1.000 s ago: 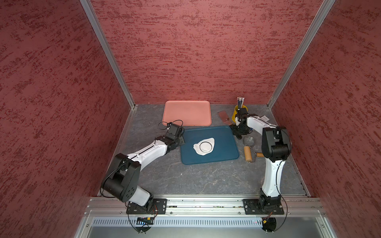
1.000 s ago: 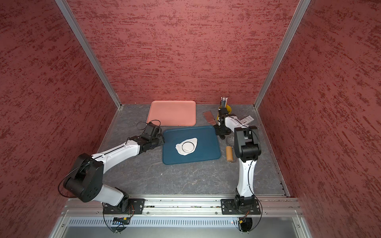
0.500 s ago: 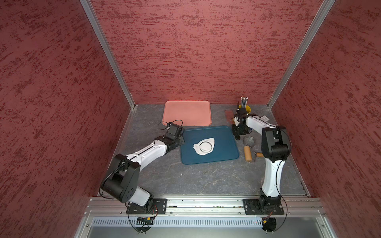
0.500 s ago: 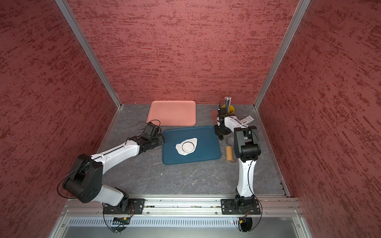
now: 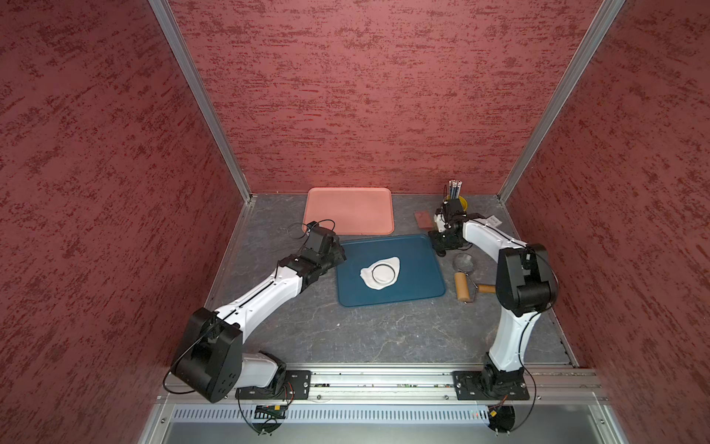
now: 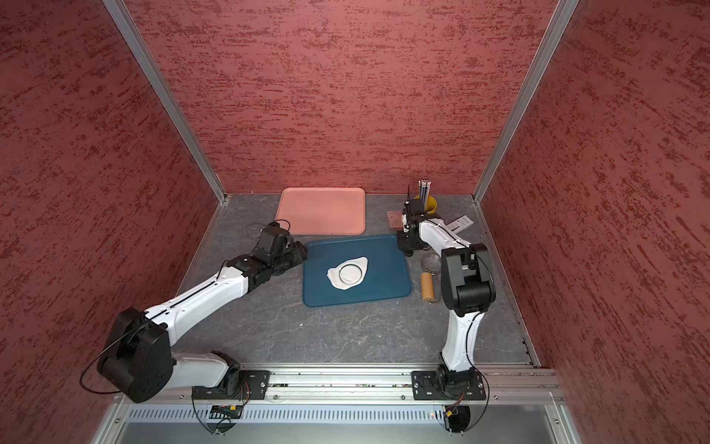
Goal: Roll out the dumpling wrappers from the dough
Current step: Pick up the spatula from the center of the board.
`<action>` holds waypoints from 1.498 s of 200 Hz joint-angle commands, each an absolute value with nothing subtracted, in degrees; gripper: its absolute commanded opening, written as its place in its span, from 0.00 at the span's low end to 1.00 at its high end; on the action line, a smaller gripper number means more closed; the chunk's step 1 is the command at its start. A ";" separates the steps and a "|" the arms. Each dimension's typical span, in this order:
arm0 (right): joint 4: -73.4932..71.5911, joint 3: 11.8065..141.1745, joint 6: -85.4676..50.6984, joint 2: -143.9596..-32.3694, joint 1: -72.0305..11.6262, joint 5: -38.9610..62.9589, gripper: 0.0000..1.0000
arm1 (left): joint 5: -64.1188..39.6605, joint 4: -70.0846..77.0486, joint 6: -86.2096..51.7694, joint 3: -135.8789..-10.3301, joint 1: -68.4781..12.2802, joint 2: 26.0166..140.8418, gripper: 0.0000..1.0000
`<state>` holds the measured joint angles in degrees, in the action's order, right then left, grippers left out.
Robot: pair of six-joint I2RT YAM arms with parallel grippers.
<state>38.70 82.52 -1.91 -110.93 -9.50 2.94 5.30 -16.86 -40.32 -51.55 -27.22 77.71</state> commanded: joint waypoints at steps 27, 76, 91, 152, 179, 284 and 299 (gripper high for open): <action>34.86 79.16 -6.99 -105.31 -10.13 6.15 0.00 | 3.20 -16.20 -41.04 -54.12 -28.59 77.25 0.57; 33.66 75.47 -10.63 -98.40 -10.87 9.42 0.00 | 0.65 -13.11 -43.35 -56.93 -33.19 78.00 0.61; 33.00 74.07 -11.91 -96.79 -11.32 11.34 0.00 | -0.02 -12.21 -43.93 -58.82 -35.30 80.02 0.64; 33.07 71.05 -14.75 -90.12 -16.72 13.22 0.00 | -8.03 -2.59 -52.34 -65.73 -39.95 91.45 0.73; 32.12 69.55 -16.21 -86.36 -21.23 14.04 0.00 | -10.66 -0.84 -55.84 -70.44 -40.30 97.86 0.73; 26.91 65.58 -19.95 -82.11 -27.65 17.75 0.00 | -6.93 8.02 -63.60 -70.82 -41.62 102.19 0.32; 26.24 65.33 -19.91 -81.92 -27.67 17.96 0.00 | -5.99 8.61 -64.31 -70.09 -41.48 101.30 0.19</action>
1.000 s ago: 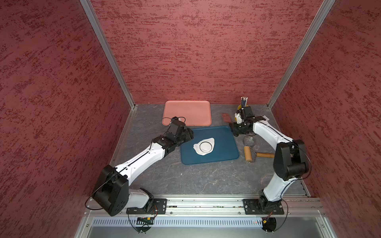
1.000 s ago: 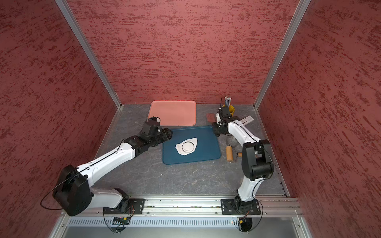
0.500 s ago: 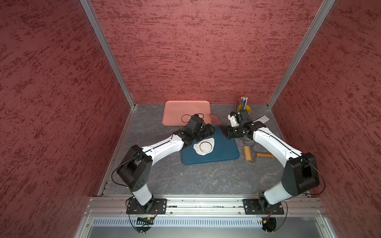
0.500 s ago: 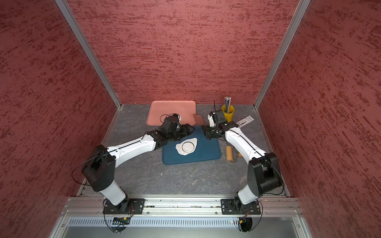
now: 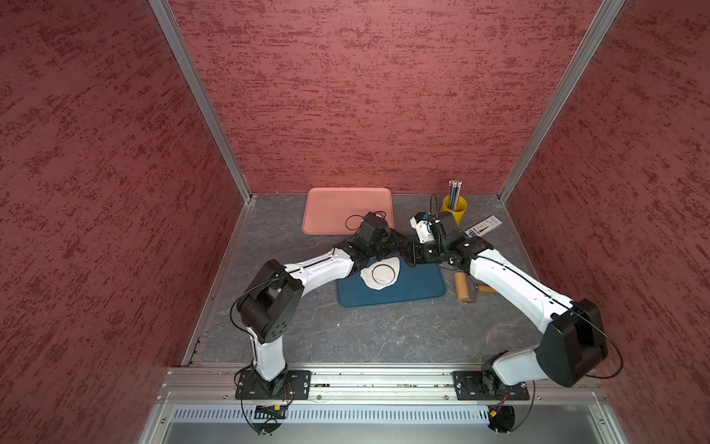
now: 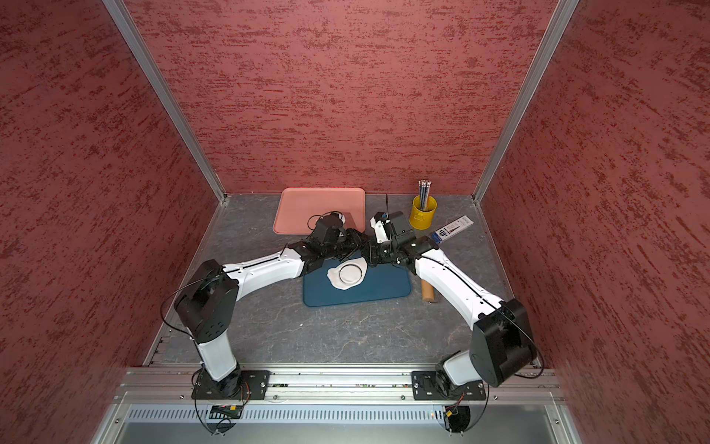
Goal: Roll out the dumpling wrappers from the dough
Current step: Pick up the spatula from the center of the board.
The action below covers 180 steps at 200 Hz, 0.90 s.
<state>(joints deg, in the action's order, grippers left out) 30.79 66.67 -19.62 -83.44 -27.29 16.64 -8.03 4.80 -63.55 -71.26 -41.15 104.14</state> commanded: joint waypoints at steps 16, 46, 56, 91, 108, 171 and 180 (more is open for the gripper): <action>25.16 65.35 -20.02 -81.74 -27.68 20.59 0.00 | -5.63 9.10 -64.77 -70.11 -41.27 100.75 0.09; 21.46 64.45 -23.48 -78.69 -26.72 27.81 0.41 | -6.03 13.10 -66.32 -68.78 -39.79 98.89 0.00; 20.15 64.50 -26.00 -77.72 -25.67 31.74 0.59 | -6.13 15.82 -67.21 -67.62 -39.04 97.62 0.00; 10.38 60.91 -38.97 -76.35 -21.56 42.70 0.74 | -6.06 22.68 -70.26 -65.07 -37.94 93.67 0.00; 5.52 59.71 -43.80 -76.45 -20.70 45.37 0.74 | -5.65 24.24 -70.75 -64.38 -37.95 92.10 0.00; -26.00 52.90 -67.53 -79.94 -20.61 52.16 0.55 | -3.81 29.51 -69.61 -63.61 -38.85 90.86 0.00; -25.43 53.01 -67.33 -80.11 -20.64 51.78 0.48 | -3.86 29.39 -69.47 -63.79 -38.91 90.75 0.00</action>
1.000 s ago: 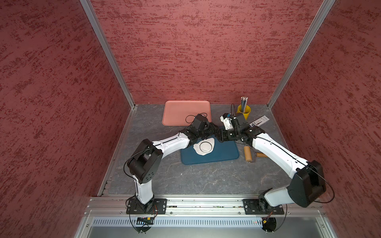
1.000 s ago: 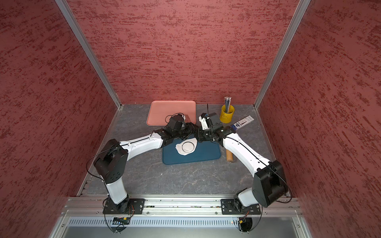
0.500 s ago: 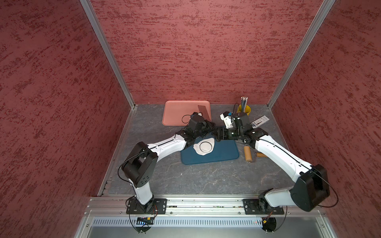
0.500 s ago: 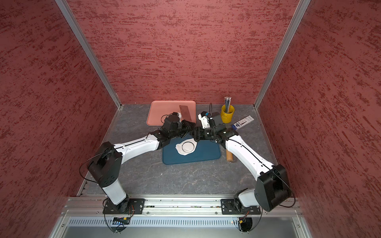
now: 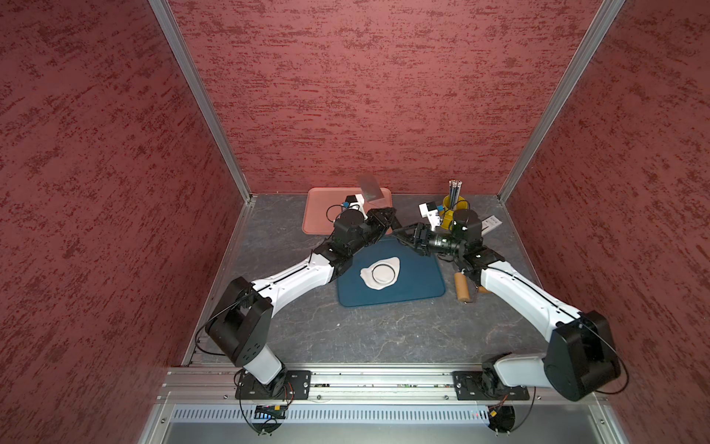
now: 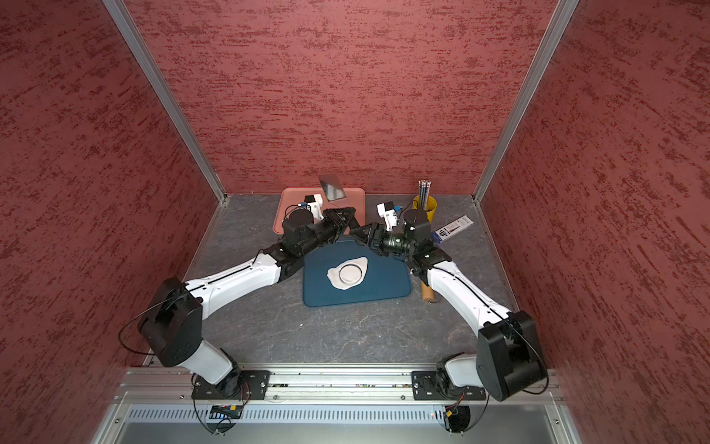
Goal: Roll out the dumpling wrappers from the dough
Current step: Pick up the spatula from the center of the board.
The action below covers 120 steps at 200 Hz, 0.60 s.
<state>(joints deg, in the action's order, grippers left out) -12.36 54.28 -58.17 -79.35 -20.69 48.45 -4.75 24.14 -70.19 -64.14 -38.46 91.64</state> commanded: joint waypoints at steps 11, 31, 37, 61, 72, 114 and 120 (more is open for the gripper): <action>-25.77 52.86 -67.70 -80.11 -20.57 51.52 0.34 | -3.95 28.70 -68.84 -64.07 -39.17 90.51 0.00; -25.83 52.92 -68.12 -79.65 -20.57 50.47 0.28 | -2.93 28.34 -68.11 -63.21 -39.46 89.70 0.00; -25.52 52.94 -67.92 -79.55 -20.56 50.28 0.25 | -2.83 28.18 -68.19 -62.90 -39.47 89.49 0.00; -24.13 53.44 -67.55 -79.20 -20.63 50.01 0.05 | -2.79 28.03 -67.64 -62.71 -39.46 89.29 0.00; -23.37 53.82 -67.46 -79.03 -20.65 50.35 0.01 | -2.60 27.92 -66.67 -62.81 -39.46 89.17 0.00; -12.40 57.45 -62.15 -77.19 -20.70 50.43 0.00 | -3.25 22.30 -60.82 -65.03 -39.24 88.40 0.24; -12.33 57.72 -62.14 -77.13 -20.63 50.90 0.00 | -3.85 21.94 -59.96 -65.37 -39.18 88.49 0.31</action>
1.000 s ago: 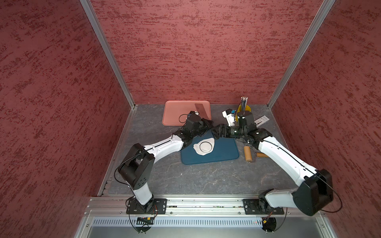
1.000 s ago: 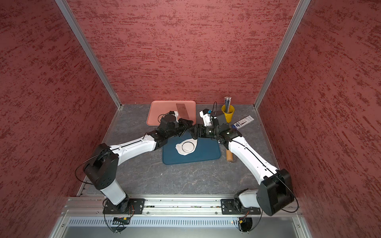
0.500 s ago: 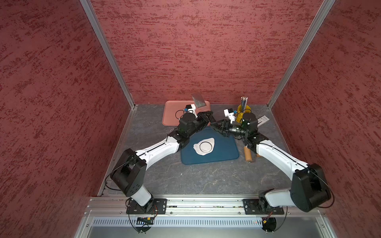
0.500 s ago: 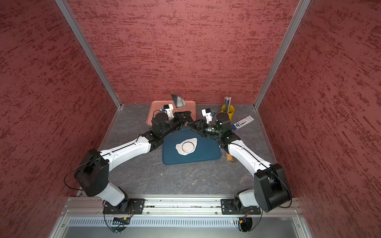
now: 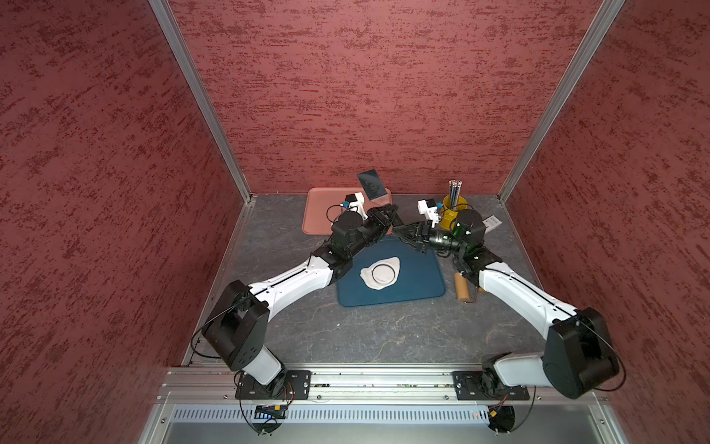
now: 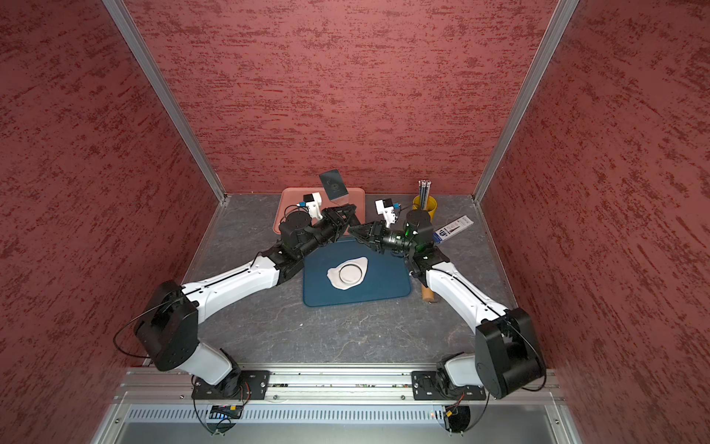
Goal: Roll out the dumpling wrappers from the dough
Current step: Pick up the spatula from the center of the board.
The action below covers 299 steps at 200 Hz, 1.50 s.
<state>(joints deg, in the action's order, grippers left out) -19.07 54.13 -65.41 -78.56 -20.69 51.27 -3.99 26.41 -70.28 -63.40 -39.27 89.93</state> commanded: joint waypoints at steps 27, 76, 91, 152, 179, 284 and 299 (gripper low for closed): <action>-2.95 60.90 -58.12 -76.52 -20.45 50.44 0.00 | -7.41 20.23 -55.44 -65.45 -38.51 87.37 0.53; 23.84 71.36 -45.03 -77.18 -19.79 47.32 0.00 | -7.89 5.57 -33.25 -59.61 -36.53 76.33 0.71; 33.41 75.70 -40.26 -78.29 -19.81 46.41 0.00 | -4.80 0.85 -20.85 -58.06 -36.68 72.60 0.72; 62.55 89.04 -24.84 -82.10 -23.22 42.96 0.00 | -14.97 6.40 24.36 -53.76 -36.83 71.49 0.88; 70.41 93.04 -20.99 -83.11 -24.11 43.93 0.00 | -23.10 0.71 32.62 -56.83 -37.34 73.50 0.89; 76.76 100.52 -17.99 -87.78 -26.33 41.96 0.00 | -31.06 -6.56 36.75 -64.27 -41.79 82.24 0.61; 76.22 100.55 -18.45 -87.88 -26.40 40.61 0.00 | -32.17 -5.87 36.16 -63.93 -41.88 81.94 0.46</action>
<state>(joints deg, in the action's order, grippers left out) 76.93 97.34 -19.42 -87.81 -25.78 41.65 -28.69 -5.28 35.70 -62.67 -41.56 81.87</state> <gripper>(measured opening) 0.197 0.538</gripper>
